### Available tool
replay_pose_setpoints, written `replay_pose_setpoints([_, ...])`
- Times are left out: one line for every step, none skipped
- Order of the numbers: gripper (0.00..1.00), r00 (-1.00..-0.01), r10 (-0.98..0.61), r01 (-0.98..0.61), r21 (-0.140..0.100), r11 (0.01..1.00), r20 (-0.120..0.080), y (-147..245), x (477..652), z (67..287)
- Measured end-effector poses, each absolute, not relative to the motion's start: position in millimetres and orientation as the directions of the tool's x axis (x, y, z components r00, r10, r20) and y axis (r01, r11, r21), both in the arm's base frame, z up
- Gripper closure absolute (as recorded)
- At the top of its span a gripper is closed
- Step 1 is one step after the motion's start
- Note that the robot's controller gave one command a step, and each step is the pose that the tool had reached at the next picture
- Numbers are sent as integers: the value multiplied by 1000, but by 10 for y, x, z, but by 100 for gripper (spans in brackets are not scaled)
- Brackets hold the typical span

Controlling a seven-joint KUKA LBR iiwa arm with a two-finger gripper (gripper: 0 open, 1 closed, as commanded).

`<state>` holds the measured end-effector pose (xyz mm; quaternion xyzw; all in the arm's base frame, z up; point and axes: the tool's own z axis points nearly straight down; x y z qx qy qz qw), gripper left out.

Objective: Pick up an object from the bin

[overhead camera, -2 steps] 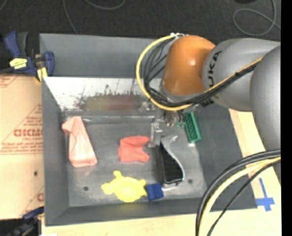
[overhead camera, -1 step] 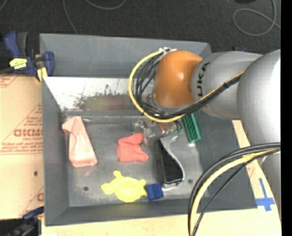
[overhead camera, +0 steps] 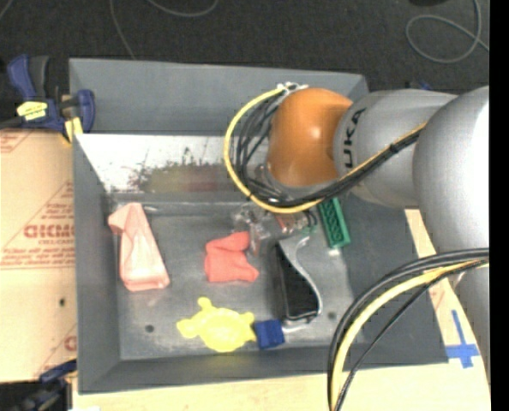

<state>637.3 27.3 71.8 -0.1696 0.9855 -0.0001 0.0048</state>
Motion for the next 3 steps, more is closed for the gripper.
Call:
replay_pose_setpoints([100, -939, -343, -343, -3, 939, -10, 268, 6447, 850])
replay_pose_setpoints([100, -936, -351, -351, -5, 936, -16, 259, 6483, 927])
replay_pose_setpoints([100, -926, -378, -378, -5, 926, -13, 290, 6497, 780])
